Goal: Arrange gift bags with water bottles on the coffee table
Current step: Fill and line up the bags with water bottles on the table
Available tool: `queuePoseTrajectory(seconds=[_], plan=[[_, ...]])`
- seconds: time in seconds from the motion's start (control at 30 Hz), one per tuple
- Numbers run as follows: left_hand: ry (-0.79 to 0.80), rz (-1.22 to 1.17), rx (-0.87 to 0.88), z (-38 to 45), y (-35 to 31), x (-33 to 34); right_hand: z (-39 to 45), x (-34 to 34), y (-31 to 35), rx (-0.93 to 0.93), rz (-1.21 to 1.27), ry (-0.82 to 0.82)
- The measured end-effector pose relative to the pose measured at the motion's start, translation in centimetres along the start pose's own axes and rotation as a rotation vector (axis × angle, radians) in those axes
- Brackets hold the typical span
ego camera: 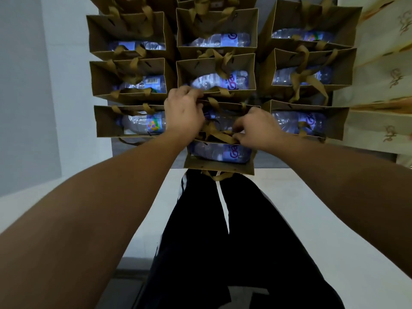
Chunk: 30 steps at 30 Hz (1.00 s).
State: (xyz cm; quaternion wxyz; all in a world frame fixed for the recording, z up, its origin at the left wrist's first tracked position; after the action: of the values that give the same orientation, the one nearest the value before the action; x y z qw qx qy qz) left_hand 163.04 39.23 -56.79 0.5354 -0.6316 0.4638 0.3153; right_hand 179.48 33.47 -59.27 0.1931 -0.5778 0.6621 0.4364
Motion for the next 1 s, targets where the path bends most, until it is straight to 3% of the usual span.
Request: queuePoseTrajectory(seconds=[0.2, 0.6, 0.8, 0.93, 1.0], plan=[[0.015, 0.027, 0.008, -3.0, 1.1, 1.2, 1.2, -1.2, -0.2, 0.069, 0.04, -0.119], [0.094, -0.001, -0.102, -4.1, 1.9, 1.7, 1.5, -1.2, -0.1, 0.128, 0.163, -0.076], [0.085, -0.006, -0.098, -3.0, 1.3, 0.7, 1.5, -6.1, -0.3, 0.157, 0.114, -0.418], [0.063, -0.026, -0.109, -1.8, 1.2, -0.1, 3.0, -5.7, -0.2, 0.161, 0.042, -0.296], [0.057, -0.052, -0.12, -1.4, 1.4, -0.3, 3.2, -5.7, -0.2, 0.156, 0.038, -0.312]])
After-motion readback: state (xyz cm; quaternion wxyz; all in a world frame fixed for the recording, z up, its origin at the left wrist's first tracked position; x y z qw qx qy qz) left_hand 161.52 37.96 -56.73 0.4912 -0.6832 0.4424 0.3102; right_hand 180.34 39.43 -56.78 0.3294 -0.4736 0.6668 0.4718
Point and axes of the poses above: each hand's wrist, its own z-axis towards the middle knuckle, its own x-axis out of the palm, y = z × x, the point moved 10 cm from there along z, towards the middle knuckle, and after that the axes turned 5 degrees about -y, right-handed, at the moved point
